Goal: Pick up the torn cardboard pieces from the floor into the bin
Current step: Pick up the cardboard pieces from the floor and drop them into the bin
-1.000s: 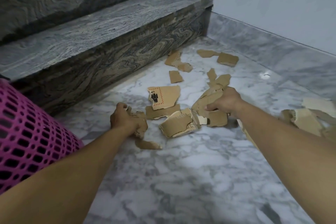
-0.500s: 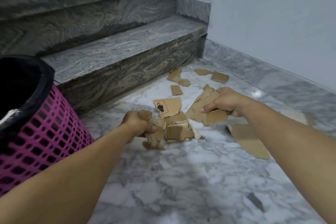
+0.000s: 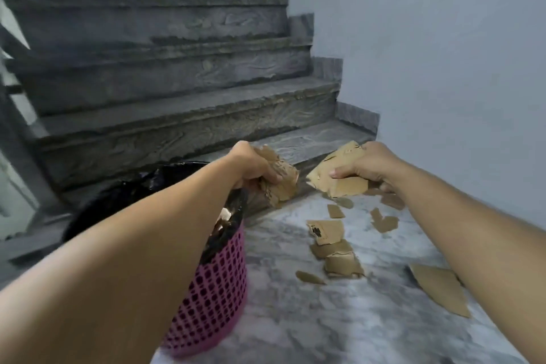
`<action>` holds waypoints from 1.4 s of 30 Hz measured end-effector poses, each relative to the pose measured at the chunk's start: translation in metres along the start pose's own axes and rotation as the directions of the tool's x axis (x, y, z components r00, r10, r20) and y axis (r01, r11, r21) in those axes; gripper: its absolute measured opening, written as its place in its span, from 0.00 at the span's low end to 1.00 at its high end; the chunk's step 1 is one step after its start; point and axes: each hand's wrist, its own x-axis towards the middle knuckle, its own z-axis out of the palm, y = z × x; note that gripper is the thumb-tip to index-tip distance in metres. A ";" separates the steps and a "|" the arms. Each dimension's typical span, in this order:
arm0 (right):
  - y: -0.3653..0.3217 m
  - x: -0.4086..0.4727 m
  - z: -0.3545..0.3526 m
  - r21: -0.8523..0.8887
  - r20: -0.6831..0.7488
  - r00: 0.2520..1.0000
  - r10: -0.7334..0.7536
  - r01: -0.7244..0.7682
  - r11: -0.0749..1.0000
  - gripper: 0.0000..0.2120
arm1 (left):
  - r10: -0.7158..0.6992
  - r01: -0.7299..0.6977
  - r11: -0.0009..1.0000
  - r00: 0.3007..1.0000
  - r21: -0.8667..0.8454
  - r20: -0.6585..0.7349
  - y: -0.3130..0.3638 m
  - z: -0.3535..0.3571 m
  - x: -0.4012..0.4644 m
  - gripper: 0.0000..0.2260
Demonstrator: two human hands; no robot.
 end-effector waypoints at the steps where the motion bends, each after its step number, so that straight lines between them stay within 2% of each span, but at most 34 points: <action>1: -0.012 -0.005 0.007 -0.015 -0.005 1.000 -0.022 0.022 1.000 0.32 | -0.002 0.002 1.000 1.000 -0.015 -0.016 0.001 -0.014 -0.005 0.21; 6: -0.088 -0.037 0.075 -0.077 0.032 0.992 -0.122 0.124 0.989 0.40 | -0.085 0.087 0.996 0.983 0.006 -0.162 -0.030 -0.100 -0.037 0.14; 9: -0.120 -0.049 0.130 -0.092 0.040 0.985 -0.166 0.169 0.981 0.42 | -0.158 0.167 0.986 0.953 0.016 -0.259 -0.067 -0.145 -0.041 0.15; 11: -0.127 -0.047 0.161 -0.074 0.045 0.983 -0.175 0.178 0.981 0.42 | -0.153 0.184 0.979 0.946 0.083 -0.285 -0.092 -0.162 -0.037 0.24; 14: -0.125 -0.045 0.204 -0.151 0.084 0.978 -0.189 0.201 0.968 0.41 | -0.196 0.274 0.918 0.942 0.285 -0.274 -0.131 -0.182 -0.040 0.44; 16: -0.113 -0.046 0.216 -0.291 0.062 0.980 -0.191 0.201 0.935 0.37 | -0.210 0.374 0.818 0.901 0.437 -0.379 -0.159 -0.190 -0.041 0.47; 17: -0.104 -0.047 0.219 -0.369 0.028 0.980 -0.198 0.194 0.909 0.34 | -0.203 0.414 0.786 0.874 0.458 -0.441 -0.172 -0.193 -0.042 0.46; 20: -0.076 -0.052 0.217 -0.528 0.009 0.982 -0.187 0.163 0.834 0.28 | -0.272 0.450 0.849 0.822 0.278 -0.499 -0.207 -0.192 -0.045 0.45; 23: -0.055 -0.058 0.214 -0.492 0.117 0.983 -0.138 0.178 0.852 0.21 | -0.236 0.335 0.936 0.825 0.108 -0.514 -0.226 -0.183 -0.043 0.44; 25: -0.051 -0.061 0.207 -0.361 0.140 0.982 -0.125 0.169 0.917 0.14 | -0.216 0.260 0.965 0.844 0.022 -0.490 -0.224 -0.182 -0.044 0.47; 27: -0.049 -0.061 0.198 -0.218 0.123 0.986 -0.111 0.136 0.966 0.14 | -0.228 0.216 0.973 0.893 -0.076 -0.387 -0.215 -0.180 -0.043 0.55; 30: -0.043 -0.062 0.178 -0.181 0.118 0.986 -0.118 0.139 0.974 0.24 | -0.253 0.239 0.967 0.937 -0.086 -0.240 -0.207 -0.168 -0.037 0.73; 34: -0.032 -0.067 0.148 -0.246 0.287 0.944 -0.161 0.235 0.940 0.42 | -0.198 0.199 0.980 0.980 -0.023 0.015 -0.188 -0.146 -0.032 0.83; 36: -0.022 -0.061 0.135 -0.307 0.318 0.933 -0.167 0.268 0.913 0.50 | -0.175 0.172 0.983 0.983 0.057 0.049 -0.177 -0.134 -0.030 0.84; 37: -0.018 -0.056 0.129 -0.334 0.309 0.938 -0.158 0.263 0.905 0.51 | -0.165 0.161 0.984 0.985 0.080 0.049 -0.174 -0.128 -0.027 0.84; 42: -0.003 -0.029 0.112 -0.447 0.211 0.959 -0.188 0.266 0.854 0.33 | -0.110 0.113 0.988 0.993 0.102 -0.034 -0.152 -0.095 -0.015 0.78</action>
